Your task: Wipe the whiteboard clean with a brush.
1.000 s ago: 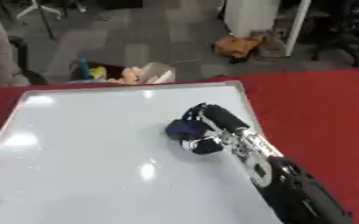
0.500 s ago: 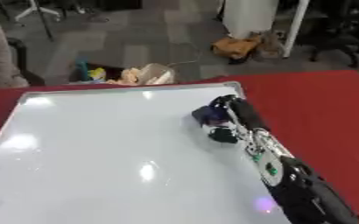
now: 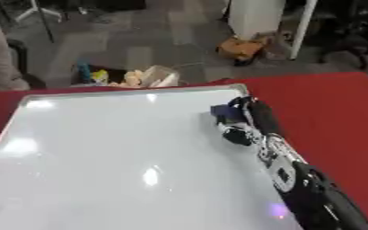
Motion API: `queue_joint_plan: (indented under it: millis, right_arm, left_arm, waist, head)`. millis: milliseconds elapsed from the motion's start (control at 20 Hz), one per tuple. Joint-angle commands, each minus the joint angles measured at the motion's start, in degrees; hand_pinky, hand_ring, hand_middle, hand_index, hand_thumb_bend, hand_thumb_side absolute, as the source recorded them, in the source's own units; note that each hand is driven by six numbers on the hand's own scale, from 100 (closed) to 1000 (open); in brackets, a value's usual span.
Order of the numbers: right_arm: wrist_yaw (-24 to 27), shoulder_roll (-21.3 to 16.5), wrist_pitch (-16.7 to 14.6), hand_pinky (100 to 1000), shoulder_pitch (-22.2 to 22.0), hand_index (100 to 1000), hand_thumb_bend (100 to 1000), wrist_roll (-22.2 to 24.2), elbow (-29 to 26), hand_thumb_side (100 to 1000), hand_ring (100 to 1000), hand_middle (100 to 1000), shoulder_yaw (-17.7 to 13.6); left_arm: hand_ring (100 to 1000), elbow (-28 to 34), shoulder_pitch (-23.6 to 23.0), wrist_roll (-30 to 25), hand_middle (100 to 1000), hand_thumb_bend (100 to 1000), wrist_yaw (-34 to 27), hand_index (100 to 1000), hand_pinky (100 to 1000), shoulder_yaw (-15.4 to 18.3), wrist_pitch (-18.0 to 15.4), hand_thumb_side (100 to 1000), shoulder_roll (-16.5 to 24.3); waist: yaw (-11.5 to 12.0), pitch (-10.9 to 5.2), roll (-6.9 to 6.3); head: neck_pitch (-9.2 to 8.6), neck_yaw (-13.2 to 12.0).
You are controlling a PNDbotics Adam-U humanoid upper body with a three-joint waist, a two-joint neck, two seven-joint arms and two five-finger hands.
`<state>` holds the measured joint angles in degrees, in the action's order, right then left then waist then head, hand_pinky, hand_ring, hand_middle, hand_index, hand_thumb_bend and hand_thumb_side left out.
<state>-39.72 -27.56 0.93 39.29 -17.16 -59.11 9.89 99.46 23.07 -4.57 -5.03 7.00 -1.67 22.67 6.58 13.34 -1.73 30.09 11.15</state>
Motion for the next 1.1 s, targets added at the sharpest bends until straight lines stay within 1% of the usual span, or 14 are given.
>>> queue_joint_plan:
  millis: [50,200,350,500,750,900,1100]
  right_arm:
    - [0.0,-1.9,0.1,393,0.7,723,196,-0.4,-0.3,373,431,498,-0.7]
    - [0.0,-1.9,0.1,394,0.7,722,198,-0.4,-0.3,374,434,496,-0.8]
    - [0.8,-2.8,1.1,394,0.5,721,199,-1.6,-1.0,374,434,494,-1.8]
    - [1.1,-3.1,1.0,402,0.1,726,195,-1.2,-1.4,378,440,499,-1.3]
    - [-0.4,-2.7,-1.1,418,-0.3,734,184,2.7,-0.6,393,454,507,0.6]
    - [-2.0,-2.1,-3.1,425,-0.4,738,185,5.6,0.2,403,459,512,2.1]
    - [-3.4,-1.5,-5.3,438,-0.3,747,193,9.5,0.6,424,470,522,3.0]
  left_arm:
    - [600,0.9,0.4,0.1,610,753,-0.1,740,529,0.7,-0.1,843,1.6]
    - [601,0.9,0.4,0.1,611,753,-0.1,740,528,0.7,-0.1,842,1.6]
    - [601,0.9,0.3,0.2,611,754,-0.1,740,528,0.7,-0.1,842,1.6]
    - [602,0.9,0.3,0.2,611,754,-0.1,740,528,0.7,0.0,842,1.6]
    - [602,0.9,0.3,0.1,611,753,-0.1,740,527,0.7,0.0,842,1.6]
    - [603,0.8,0.2,0.1,611,752,-0.1,740,527,0.7,0.0,843,1.5]
    - [603,0.8,0.2,0.1,612,751,-0.1,740,527,0.6,0.0,843,1.5]
  waist:
    - [0.0,-1.23,-0.04]
    - [-0.1,-1.25,-0.03]
    - [-0.2,-1.35,0.15]
    - [-0.3,-1.40,0.29]
    - [-0.2,-1.41,0.25]
    - [-0.1,-1.44,0.12]
    - [-0.1,-1.46,0.05]
  head:
    - [-0.53,-0.2]
    - [-0.52,-0.2]
    - [-0.49,-0.3]
    - [-0.45,-0.4]
    - [-0.40,-0.4]
    - [-0.25,-0.5]
    - [-0.15,-0.5]
